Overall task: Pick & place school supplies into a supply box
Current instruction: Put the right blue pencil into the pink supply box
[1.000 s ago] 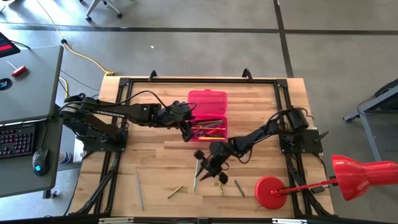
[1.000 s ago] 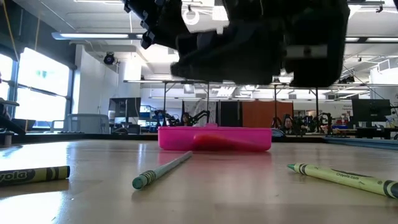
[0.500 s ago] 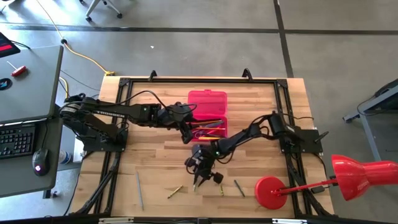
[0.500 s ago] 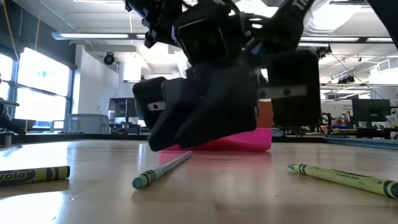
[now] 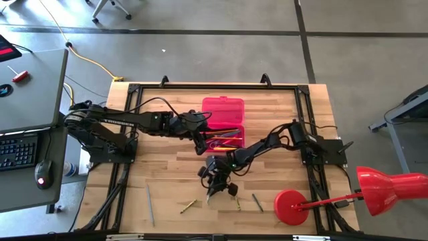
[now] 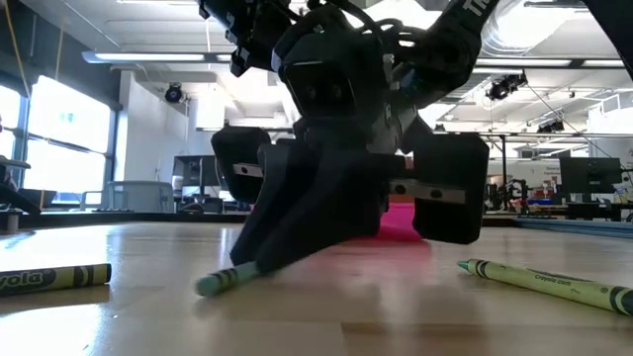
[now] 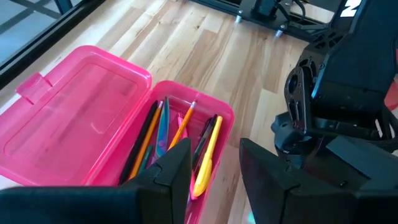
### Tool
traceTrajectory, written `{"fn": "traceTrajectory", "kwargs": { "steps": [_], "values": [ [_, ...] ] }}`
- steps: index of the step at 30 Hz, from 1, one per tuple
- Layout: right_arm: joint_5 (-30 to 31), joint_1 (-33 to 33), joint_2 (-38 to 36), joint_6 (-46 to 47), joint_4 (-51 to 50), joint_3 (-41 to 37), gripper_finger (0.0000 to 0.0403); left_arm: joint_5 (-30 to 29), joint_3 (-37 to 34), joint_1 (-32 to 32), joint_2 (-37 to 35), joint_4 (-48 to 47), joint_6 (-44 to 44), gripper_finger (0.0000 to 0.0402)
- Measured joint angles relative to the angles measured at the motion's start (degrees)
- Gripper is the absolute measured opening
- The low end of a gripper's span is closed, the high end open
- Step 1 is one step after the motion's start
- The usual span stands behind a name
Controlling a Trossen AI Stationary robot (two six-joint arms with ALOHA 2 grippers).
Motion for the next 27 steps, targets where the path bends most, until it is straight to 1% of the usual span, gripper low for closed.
{"fn": "traceTrajectory", "kwargs": {
  "steps": [7,13,17,21,24,27],
  "values": [
    [0.79,0.04,-0.13,-0.13,-1.72,0.05,0.0036,-0.02,0.0,-0.01,0.0,0.0,0.0,0.0166],
    [1.39,0.06,-0.13,4.13,-1.87,0.05,0.0036,-0.02,0.0,-0.02,0.0,-0.28,0.0,0.0166],
    [0.68,0.27,2.04,6.66,0.07,0.05,0.0033,-0.02,0.0,-0.02,0.0,-0.28,0.0,0.0166],
    [0.04,0.39,5.59,6.87,4.03,0.07,0.0023,-0.04,0.0,0.0,0.0,-0.31,-0.02,0.0166],
    [0.18,0.41,6.83,8.32,6.11,0.1,0.0014,-0.03,0.0,-0.02,0.0,-0.37,-0.02,0.0166],
    [0.64,0.46,6.97,8.8,6.15,0.12,0.0006,-0.04,0.0,-0.02,0.0,-0.45,-0.02,0.0166]
  ]
}}
